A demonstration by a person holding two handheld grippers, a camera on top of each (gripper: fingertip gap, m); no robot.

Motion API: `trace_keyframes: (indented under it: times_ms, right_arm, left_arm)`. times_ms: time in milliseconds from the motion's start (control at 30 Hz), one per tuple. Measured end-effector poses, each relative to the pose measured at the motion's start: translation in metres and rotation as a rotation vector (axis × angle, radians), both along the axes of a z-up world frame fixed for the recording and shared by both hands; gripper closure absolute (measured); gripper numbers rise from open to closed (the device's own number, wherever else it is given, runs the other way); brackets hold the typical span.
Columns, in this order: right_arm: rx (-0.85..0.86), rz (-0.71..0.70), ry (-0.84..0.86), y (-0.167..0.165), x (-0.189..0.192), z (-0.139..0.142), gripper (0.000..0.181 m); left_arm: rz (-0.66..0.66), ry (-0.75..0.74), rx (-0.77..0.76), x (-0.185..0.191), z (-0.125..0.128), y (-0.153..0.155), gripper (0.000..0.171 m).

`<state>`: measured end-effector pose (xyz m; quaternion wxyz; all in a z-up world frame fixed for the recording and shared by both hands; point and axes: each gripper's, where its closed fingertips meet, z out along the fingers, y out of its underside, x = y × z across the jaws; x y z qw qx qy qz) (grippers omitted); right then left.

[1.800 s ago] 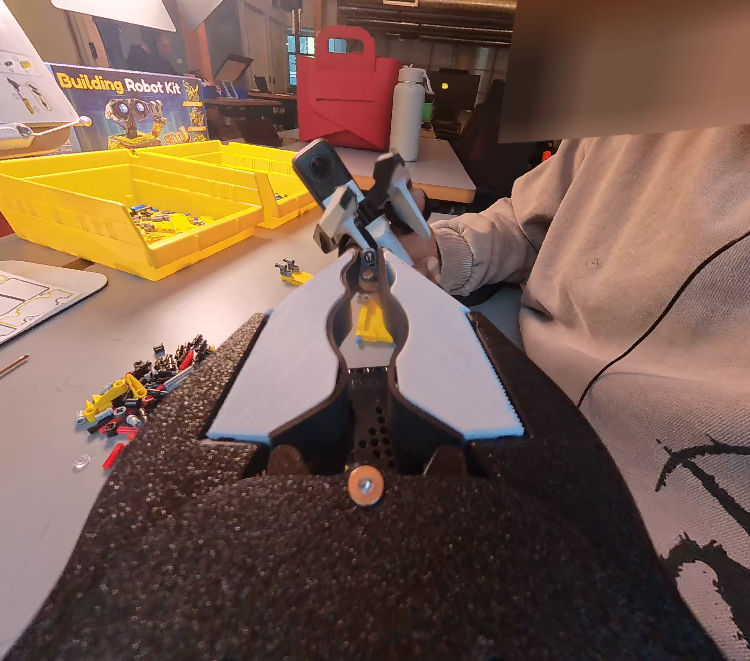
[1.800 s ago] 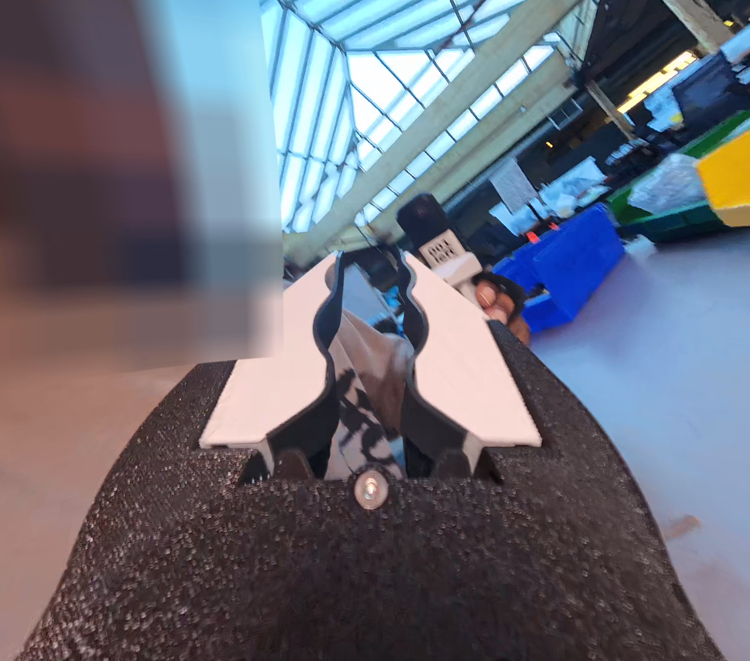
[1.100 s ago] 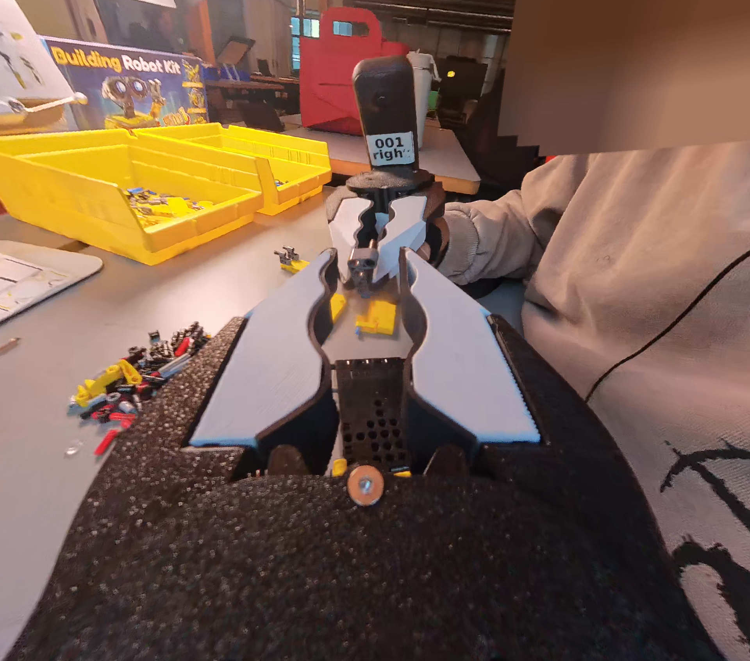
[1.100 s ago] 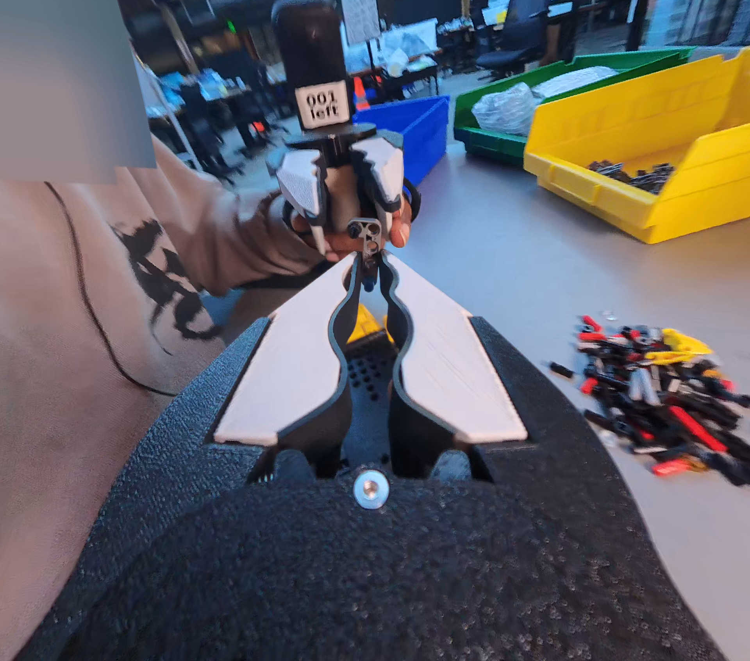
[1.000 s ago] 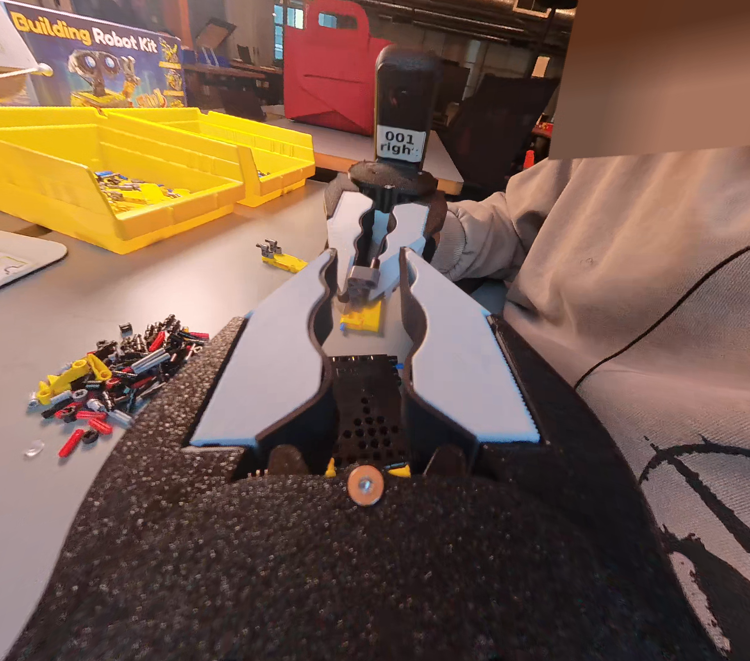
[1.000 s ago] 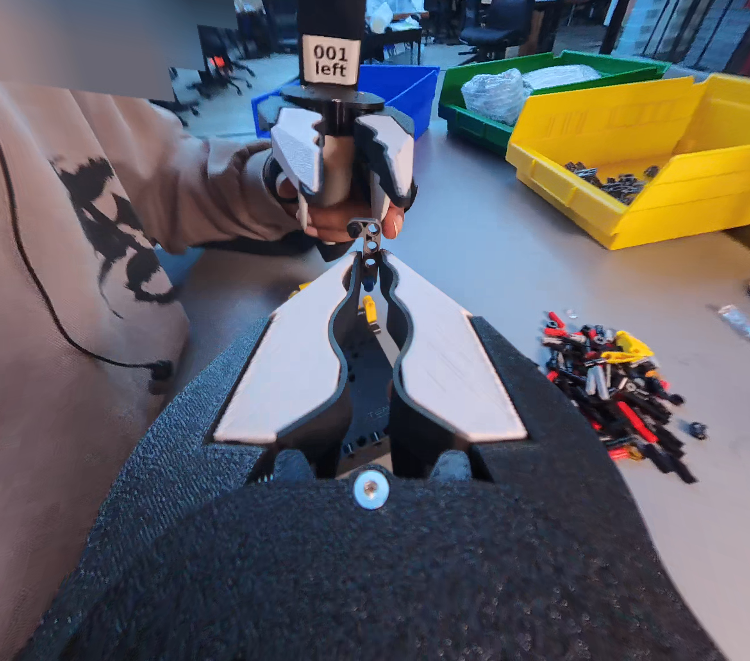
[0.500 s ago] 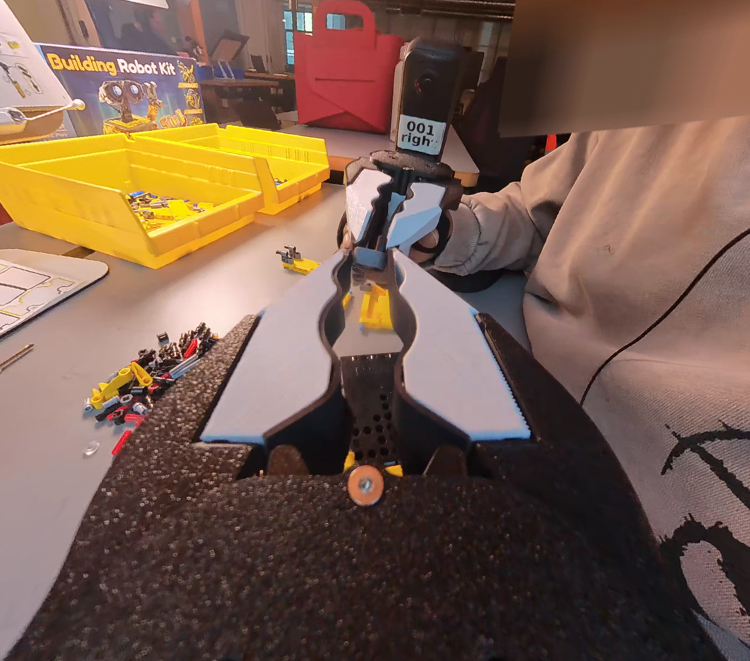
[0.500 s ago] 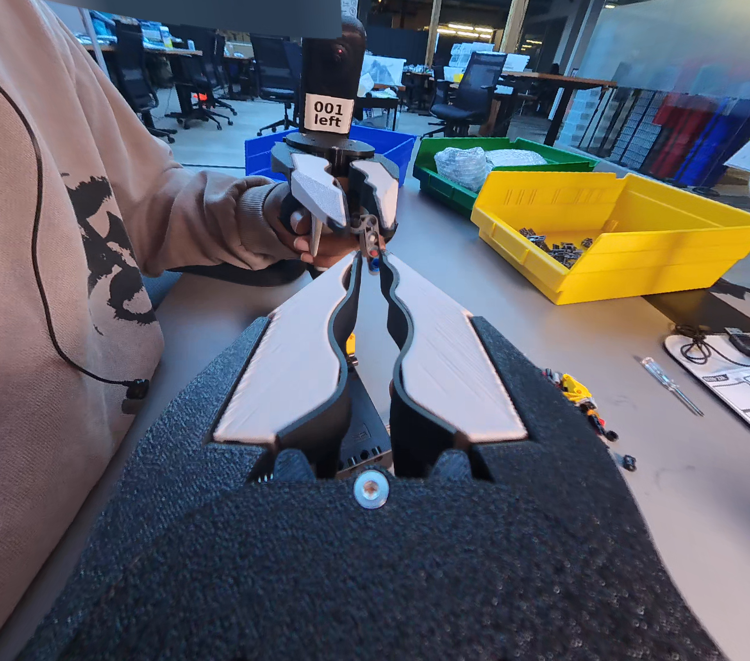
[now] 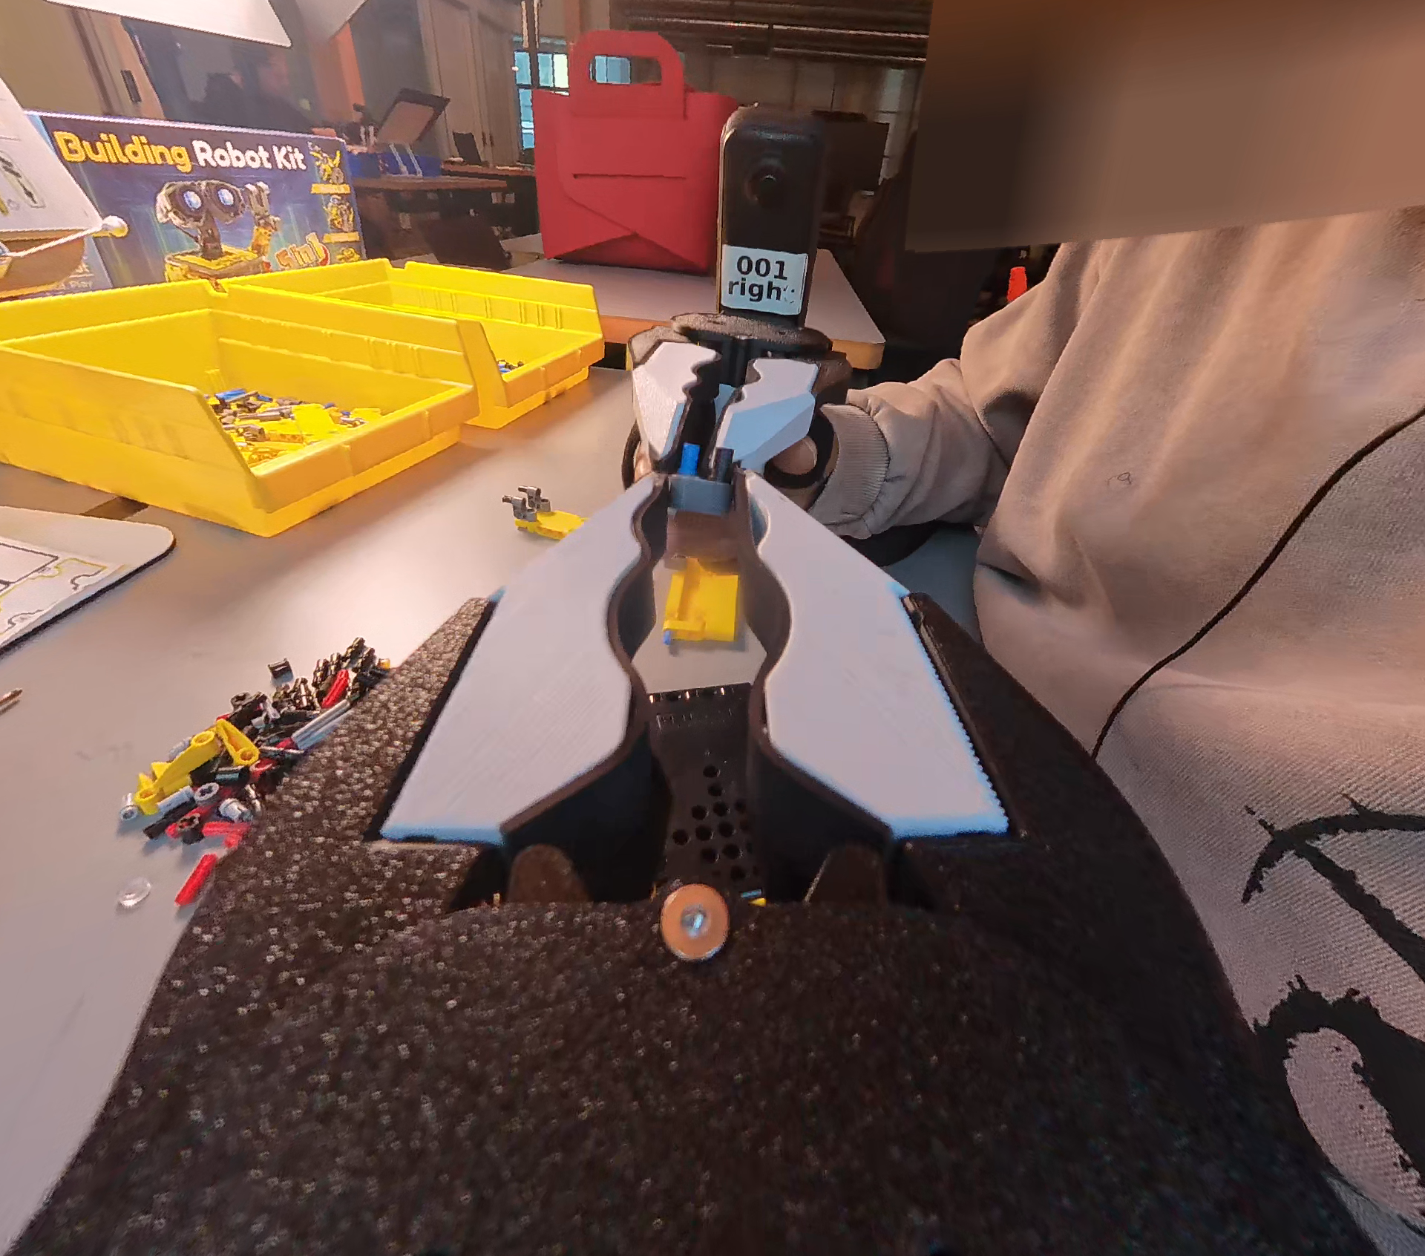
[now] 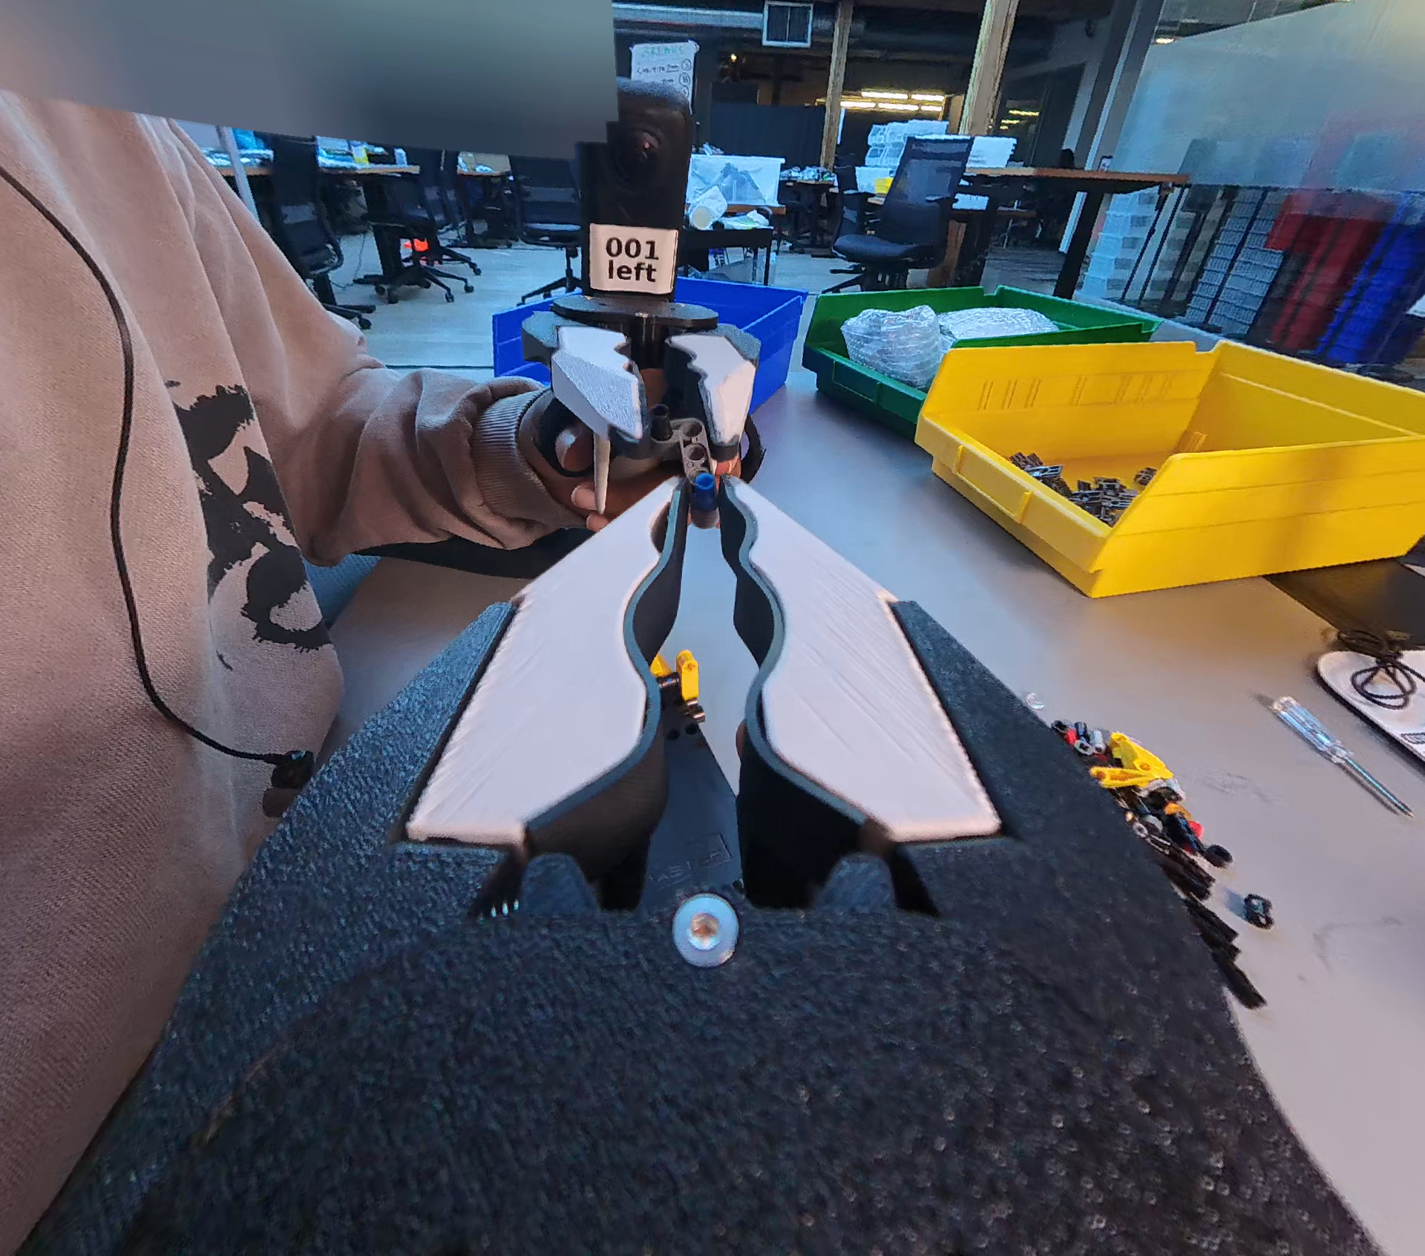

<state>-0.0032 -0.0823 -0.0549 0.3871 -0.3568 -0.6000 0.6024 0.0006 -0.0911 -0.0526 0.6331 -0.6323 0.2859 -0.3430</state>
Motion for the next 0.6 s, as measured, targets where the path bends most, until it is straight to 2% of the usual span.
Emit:
trace_keyframes:
  times_ms: [100, 300, 433, 600]
  right_arm:
    - [-0.047, 0.013, -0.008, 0.004, 0.002, 0.003, 0.175]
    - [-0.045, 0.006, -0.045, 0.003, -0.001, -0.004, 0.175]
    - [-0.106, 0.033, -0.039, 0.000, -0.001, -0.003, 0.176]
    - [-0.090, 0.075, -0.093, -0.003, 0.001, -0.011, 0.176]
  left_arm:
    - [-0.005, -0.004, -0.059, -0.001, -0.008, 0.003, 0.157]
    - [0.019, 0.011, -0.070, 0.002, -0.013, 0.007, 0.155]
    - [-0.004, 0.009, -0.102, 0.007, -0.017, 0.006, 0.157]
    - [-0.015, 0.107, -0.139, 0.008, -0.027, 0.004, 0.157]
